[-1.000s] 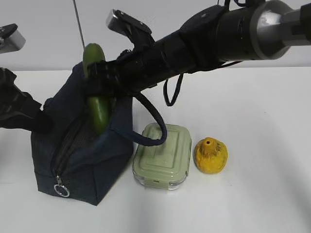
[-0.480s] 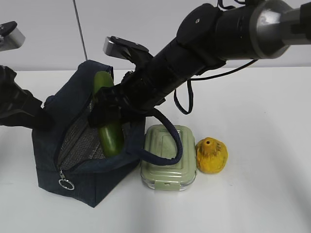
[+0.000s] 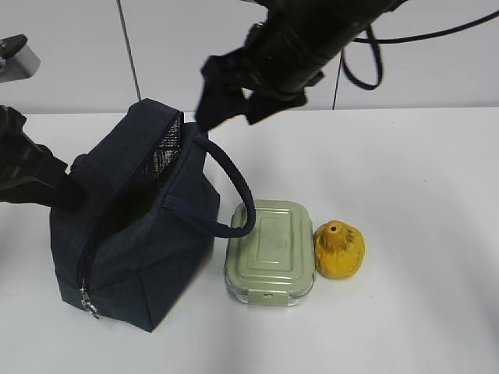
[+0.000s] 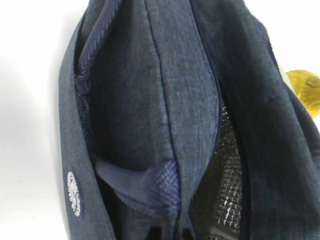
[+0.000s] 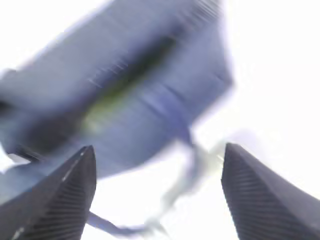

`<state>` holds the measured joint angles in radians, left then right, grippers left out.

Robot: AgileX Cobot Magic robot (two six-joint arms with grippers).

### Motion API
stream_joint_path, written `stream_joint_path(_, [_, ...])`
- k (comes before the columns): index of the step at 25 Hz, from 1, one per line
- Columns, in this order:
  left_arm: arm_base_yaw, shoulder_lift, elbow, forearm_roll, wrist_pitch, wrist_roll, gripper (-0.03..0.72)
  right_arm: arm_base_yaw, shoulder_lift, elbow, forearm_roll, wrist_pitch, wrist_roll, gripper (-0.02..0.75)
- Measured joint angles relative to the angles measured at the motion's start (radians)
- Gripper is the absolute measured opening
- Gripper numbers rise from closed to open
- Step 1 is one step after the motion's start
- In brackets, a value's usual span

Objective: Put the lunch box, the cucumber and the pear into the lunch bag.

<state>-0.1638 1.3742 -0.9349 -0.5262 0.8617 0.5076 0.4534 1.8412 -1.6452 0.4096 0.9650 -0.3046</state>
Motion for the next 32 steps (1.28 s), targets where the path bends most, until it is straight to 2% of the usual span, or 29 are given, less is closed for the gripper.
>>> stream_joint_path(1, [0.0, 0.0, 0.0, 0.0, 0.0, 0.0, 0.003, -0.006, 0.001, -0.001, -0.048, 0.024, 0.028, 0.596])
stream_joint_path(2, [0.0, 0.0, 0.0, 0.0, 0.0, 0.0, 0.003, -0.01, -0.001, -0.001, -0.164, 0.091, 0.098, 0.594])
stream_joint_path(4, [0.0, 0.0, 0.0, 0.0, 0.0, 0.0, 0.003, -0.012, -0.001, 0.001, -0.276, 0.173, 0.169, 0.593])
stream_joint_path(7, [0.0, 0.0, 0.0, 0.002, 0.001, 0.0, 0.003, -0.012, 0.015, 0.015, -0.353, 0.24, 0.224, 0.592])
stream_joint_path(13, [0.0, 0.0, 0.0, 0.01, 0.001, 0.0, 0.003, -0.012, 0.102, 0.033, -0.381, 0.255, 0.246, 0.583])
stream_joint_path(20, [0.0, 0.0, 0.0, 0.011, 0.002, 0.0, 0.003, -0.012, 0.177, 0.033, -0.395, 0.255, 0.25, 0.48])
stream_joint_path(29, [0.0, 0.0, 0.0, 0.017, 0.003, 0.0, 0.003, -0.012, 0.215, 0.077, -0.41, 0.253, 0.255, 0.46])
stream_joint_path(31, [0.0, 0.0, 0.0, 0.017, 0.003, 0.0, 0.003, -0.012, 0.215, 0.081, -0.418, 0.252, 0.255, 0.429])
stream_joint_path(32, [0.0, 0.0, 0.0, 0.017, 0.003, 0.0, 0.003, -0.012, 0.215, 0.081, -0.428, 0.252, 0.255, 0.339])
